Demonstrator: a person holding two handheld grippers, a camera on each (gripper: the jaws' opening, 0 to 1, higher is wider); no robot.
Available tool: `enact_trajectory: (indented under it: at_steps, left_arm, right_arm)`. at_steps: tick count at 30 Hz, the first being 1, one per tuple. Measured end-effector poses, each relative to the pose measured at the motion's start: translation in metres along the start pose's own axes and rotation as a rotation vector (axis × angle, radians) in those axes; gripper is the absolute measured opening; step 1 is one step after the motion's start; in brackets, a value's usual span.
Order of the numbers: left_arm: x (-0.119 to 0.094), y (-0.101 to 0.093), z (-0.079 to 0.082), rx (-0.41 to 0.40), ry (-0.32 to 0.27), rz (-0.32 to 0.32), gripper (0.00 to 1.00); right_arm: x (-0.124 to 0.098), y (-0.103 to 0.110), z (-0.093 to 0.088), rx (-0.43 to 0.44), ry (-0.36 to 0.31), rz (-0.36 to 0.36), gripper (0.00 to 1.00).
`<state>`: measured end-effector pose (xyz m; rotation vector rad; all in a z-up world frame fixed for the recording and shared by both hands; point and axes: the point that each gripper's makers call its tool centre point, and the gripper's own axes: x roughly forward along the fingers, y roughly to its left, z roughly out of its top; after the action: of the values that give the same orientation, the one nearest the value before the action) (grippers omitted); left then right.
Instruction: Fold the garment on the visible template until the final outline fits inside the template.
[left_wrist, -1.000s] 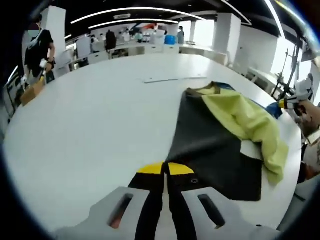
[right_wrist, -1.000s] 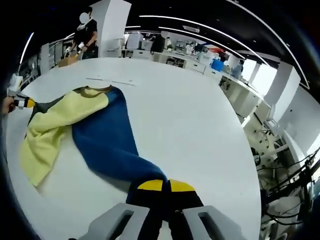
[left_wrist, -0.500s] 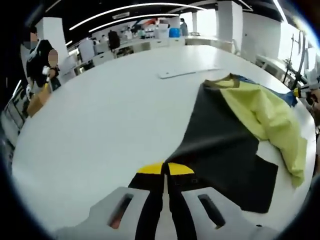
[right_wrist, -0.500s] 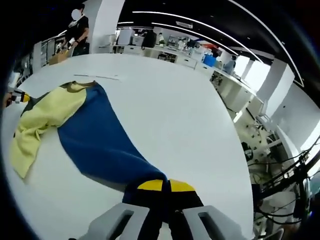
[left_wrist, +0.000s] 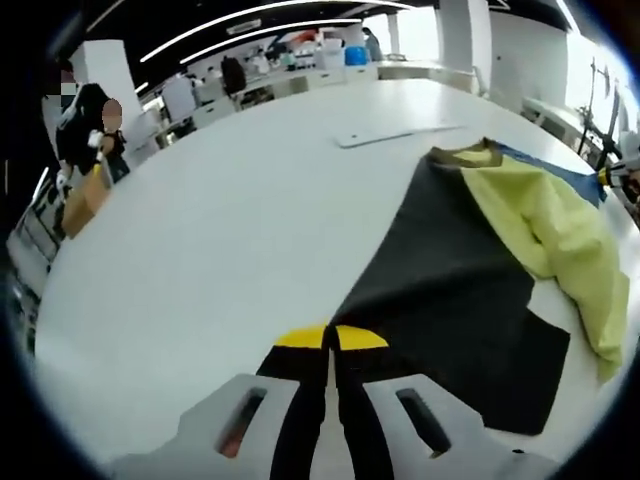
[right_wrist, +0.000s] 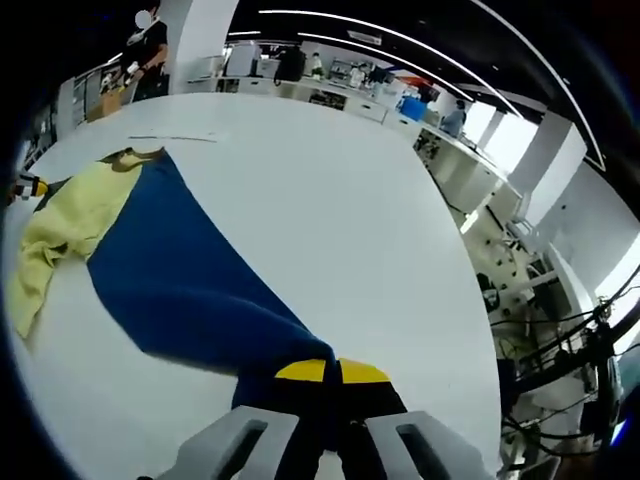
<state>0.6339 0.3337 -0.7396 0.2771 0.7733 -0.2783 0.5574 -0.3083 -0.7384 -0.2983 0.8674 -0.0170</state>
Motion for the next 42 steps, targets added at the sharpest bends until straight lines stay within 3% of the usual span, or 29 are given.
enact_trajectory:
  at_steps: [11,13,14,19,24,27,36,42]
  left_arm:
    - [0.000,0.003,0.000,-0.011,-0.004,0.014,0.00]
    - [-0.003,0.010,-0.001,0.000,0.006,0.057,0.10]
    - [-0.005,0.015,0.000,0.048,0.003,0.080,0.14]
    - [-0.017,0.011,0.004,-0.036,-0.053,0.058,0.26]
    - [-0.029,0.005,0.005,-0.130,-0.097,0.029,0.44]
    - [-0.037,0.000,0.000,-0.119,-0.096,0.032,0.53]
    - [-0.063,-0.014,-0.004,-0.168,-0.158,-0.005,0.76]
    - [-0.078,-0.026,-0.007,-0.196,-0.187,-0.032,0.85]
  right_arm:
    - [0.007,-0.002,0.001,0.023,-0.003,0.025,0.00]
    - [0.006,-0.009,0.002,0.059,-0.007,-0.010,0.07]
    - [0.004,-0.011,0.003,0.069,-0.013,-0.018,0.12]
    - [-0.006,-0.013,0.008,0.177,-0.043,-0.008,0.24]
    - [-0.017,-0.007,0.006,0.259,-0.041,0.011,0.33]
    - [-0.023,-0.001,0.004,0.286,-0.040,0.018,0.36]
    - [-0.041,0.025,0.001,0.325,-0.051,0.072,0.38]
    - [-0.044,0.032,-0.006,0.325,-0.050,0.084,0.31]
